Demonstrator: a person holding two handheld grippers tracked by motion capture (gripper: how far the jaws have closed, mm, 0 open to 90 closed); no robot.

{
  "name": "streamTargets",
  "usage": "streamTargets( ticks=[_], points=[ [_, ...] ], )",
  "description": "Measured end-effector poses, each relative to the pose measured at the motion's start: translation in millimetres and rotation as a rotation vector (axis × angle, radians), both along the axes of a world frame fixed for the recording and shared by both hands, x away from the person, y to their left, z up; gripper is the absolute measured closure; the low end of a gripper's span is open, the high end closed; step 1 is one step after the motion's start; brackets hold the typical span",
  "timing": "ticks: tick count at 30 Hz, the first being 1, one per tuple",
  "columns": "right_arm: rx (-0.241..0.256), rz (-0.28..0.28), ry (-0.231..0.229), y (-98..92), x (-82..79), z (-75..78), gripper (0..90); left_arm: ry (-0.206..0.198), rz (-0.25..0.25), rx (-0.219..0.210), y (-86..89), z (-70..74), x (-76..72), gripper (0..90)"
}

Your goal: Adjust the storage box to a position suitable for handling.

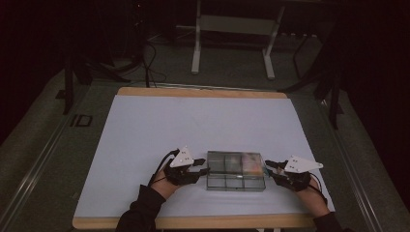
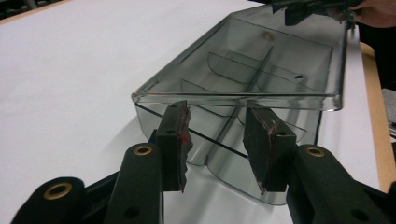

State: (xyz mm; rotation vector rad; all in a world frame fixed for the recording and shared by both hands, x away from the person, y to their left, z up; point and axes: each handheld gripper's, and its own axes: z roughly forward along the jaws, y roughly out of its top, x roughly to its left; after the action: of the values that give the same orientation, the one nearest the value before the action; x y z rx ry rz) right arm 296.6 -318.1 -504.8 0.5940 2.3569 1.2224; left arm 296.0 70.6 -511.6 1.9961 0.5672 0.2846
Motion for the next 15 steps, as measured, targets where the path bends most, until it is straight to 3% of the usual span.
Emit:
streamTargets(
  ticks=[15],
  points=[
    [0.007, -0.002, -0.031, 5.4, 6.4, 11.8, 71.2, -0.064, 0.005, 0.016, -7.6, 14.5, 6.3, 61.1]
  ],
)
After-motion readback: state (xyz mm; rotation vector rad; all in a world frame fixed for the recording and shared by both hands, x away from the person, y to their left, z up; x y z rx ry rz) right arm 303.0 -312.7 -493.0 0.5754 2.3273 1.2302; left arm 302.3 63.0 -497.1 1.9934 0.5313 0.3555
